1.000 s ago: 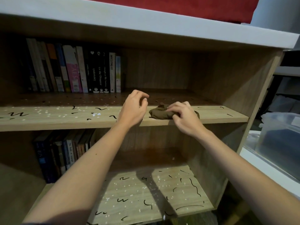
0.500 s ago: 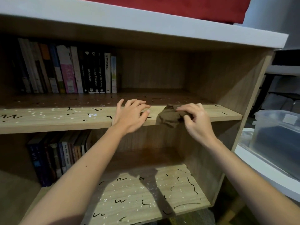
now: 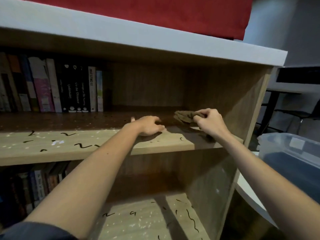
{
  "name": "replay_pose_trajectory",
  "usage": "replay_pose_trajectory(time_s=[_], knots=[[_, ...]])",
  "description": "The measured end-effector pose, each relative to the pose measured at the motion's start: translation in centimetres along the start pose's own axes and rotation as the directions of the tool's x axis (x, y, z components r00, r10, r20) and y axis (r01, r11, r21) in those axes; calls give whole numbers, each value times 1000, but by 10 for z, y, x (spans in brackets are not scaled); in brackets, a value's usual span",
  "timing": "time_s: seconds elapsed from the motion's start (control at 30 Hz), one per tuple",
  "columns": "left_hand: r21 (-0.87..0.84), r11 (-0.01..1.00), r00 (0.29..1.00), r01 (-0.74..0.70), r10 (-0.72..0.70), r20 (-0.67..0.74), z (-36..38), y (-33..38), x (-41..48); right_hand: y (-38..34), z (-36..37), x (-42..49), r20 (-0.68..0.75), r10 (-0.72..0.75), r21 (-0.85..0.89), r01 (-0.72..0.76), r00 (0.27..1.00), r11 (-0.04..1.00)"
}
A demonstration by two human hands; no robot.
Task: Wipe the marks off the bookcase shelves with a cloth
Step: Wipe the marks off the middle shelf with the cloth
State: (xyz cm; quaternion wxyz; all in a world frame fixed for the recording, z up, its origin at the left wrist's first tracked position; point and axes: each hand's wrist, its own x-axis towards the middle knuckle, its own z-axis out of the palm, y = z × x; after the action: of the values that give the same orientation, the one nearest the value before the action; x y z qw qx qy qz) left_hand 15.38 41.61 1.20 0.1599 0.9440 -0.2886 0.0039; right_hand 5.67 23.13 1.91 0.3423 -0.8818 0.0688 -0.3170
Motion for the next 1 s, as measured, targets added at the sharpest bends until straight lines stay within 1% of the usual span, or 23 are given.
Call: replay_pose_trajectory(time_s=[0.03,0.1,0.17,0.2,0.27,0.33,0.37,0.4,0.47,0.53,0.57,0.6,0.63,0.7,0.73,0.8,0.87,0.93,1.0], knots=[[20,1000,998,17,-18,65,-1,0,6,8,-3,15,24,43,-11,-42,999,999],[6,998,981,61,-61,186,0,2,19,24,-3,45,61,121,-56,-118,991,991],[-26,995,965,99,-90,245,-2,3,27,36,5,68,140,198,-111,-184,970,977],[-37,993,961,115,-102,255,-3,3,28,39,11,76,178,209,-144,-184,962,972],[-41,990,955,132,-116,272,-5,4,29,39,26,84,254,172,-216,-118,952,969],[-16,990,955,139,-130,267,-6,3,30,30,37,86,333,92,-285,7,938,958],[-9,989,955,146,-139,261,-6,3,31,27,38,86,356,47,-283,60,933,957],[-12,988,955,152,-144,258,-5,2,32,24,36,87,364,18,-254,81,931,964],[-28,988,958,155,-143,249,-5,0,34,22,27,96,310,-6,-216,76,951,973],[-36,987,957,155,-141,252,-4,-2,36,25,20,112,233,23,-272,42,972,961],[-41,987,956,158,-143,258,-4,-3,36,28,21,118,223,51,-298,18,974,954],[-49,985,954,163,-145,262,-3,-4,36,29,24,120,239,75,-316,4,968,949],[-58,984,954,167,-146,263,-2,-4,36,29,29,118,283,87,-341,16,955,940],[-49,985,955,165,-147,259,-1,-4,35,27,40,105,389,69,-372,88,919,924],[-38,985,955,166,-151,257,-1,-3,34,24,42,95,419,38,-362,129,907,923],[-57,980,947,192,-169,274,-1,-3,34,19,36,73,452,-41,-241,167,891,956],[-95,975,944,200,-166,283,-3,-5,33,14,22,64,437,-71,-159,154,897,975],[-156,962,940,225,-173,292,-5,-8,35,18,11,74,304,-57,-213,127,951,969],[-232,937,938,260,-188,290,-6,-9,33,29,10,87,205,38,-312,29,978,950]])
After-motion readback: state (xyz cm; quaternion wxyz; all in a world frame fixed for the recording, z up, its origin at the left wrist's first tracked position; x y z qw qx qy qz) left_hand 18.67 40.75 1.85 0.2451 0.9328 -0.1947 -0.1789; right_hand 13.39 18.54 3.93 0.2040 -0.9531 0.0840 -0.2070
